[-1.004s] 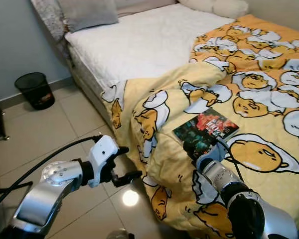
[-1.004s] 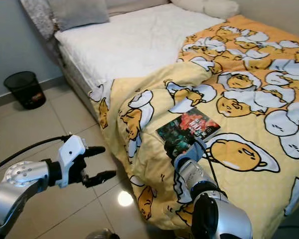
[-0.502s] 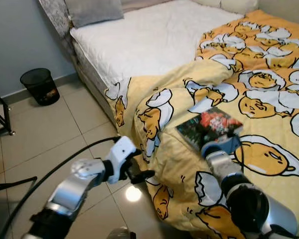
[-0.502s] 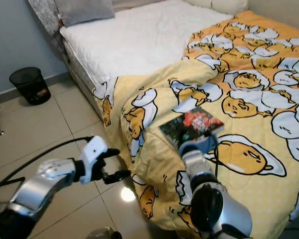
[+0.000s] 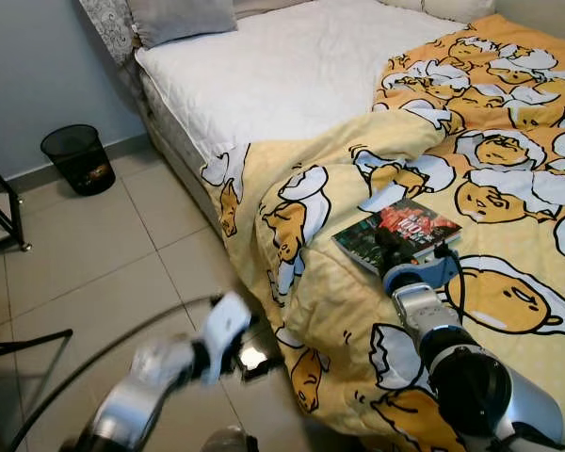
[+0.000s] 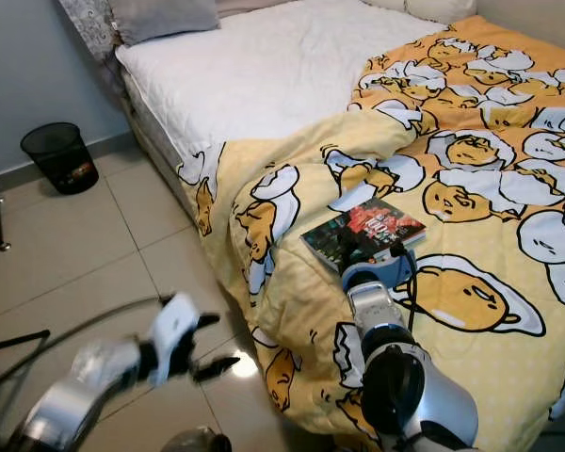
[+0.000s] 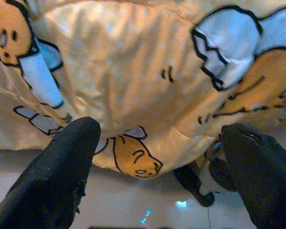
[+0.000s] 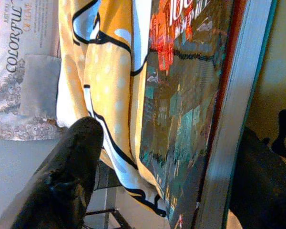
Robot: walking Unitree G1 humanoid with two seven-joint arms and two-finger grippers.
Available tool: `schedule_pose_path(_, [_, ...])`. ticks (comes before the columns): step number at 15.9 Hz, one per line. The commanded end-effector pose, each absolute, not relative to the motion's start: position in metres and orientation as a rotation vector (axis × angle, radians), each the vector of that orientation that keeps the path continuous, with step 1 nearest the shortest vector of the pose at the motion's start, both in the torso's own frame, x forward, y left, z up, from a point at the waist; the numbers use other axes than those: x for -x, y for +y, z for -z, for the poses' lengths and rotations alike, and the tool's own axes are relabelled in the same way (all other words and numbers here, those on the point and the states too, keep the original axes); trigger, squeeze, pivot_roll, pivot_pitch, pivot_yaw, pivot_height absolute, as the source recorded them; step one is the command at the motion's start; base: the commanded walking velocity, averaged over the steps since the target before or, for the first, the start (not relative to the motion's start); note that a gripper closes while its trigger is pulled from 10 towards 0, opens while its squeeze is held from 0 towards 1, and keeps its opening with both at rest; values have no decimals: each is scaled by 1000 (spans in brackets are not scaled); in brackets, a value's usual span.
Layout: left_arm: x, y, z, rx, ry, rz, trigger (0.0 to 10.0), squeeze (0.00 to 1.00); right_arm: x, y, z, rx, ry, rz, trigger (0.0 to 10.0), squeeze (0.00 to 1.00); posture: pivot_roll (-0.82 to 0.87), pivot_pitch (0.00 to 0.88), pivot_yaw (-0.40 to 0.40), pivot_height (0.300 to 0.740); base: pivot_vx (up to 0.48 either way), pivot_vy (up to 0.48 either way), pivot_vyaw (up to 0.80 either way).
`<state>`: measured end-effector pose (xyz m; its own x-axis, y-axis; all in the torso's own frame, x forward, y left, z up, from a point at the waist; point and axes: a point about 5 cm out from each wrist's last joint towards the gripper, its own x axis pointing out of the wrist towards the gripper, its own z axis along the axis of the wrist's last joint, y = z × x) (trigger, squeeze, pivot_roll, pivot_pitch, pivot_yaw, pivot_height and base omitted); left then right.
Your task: Clean up the room
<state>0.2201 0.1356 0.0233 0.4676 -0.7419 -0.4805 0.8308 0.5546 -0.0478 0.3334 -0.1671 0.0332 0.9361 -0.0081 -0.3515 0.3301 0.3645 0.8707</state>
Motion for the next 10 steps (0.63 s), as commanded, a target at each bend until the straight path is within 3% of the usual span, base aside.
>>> schedule_pose_path(1, [-213,130,-23,-234,448,984,10000,1000,-339,-160,-39,-1181,312,200,0,0,291,11,29,740,0,0,0])
schedule_pose_path(4, [-204,109,-16,-198,363,945,10000,1000,-338,-158,-38,-1135,339,194,0,0,288,0,25,740,0,0,0])
schedule_pose_path(6, [-216,91,-30,-106,230,848,10000,1000,-337,-156,-36,-1087,361,181,0,0,290,0,16,740,0,0,0])
schedule_pose_path(9, [-213,48,-37,-143,256,984,10000,1000,-336,-156,-35,-1076,374,197,0,0,284,0,13,740,0,0,0])
schedule_pose_path(10, [-240,84,-94,-167,208,1025,10000,1000,-336,-157,-34,-1079,376,206,0,0,281,0,16,740,0,0,0])
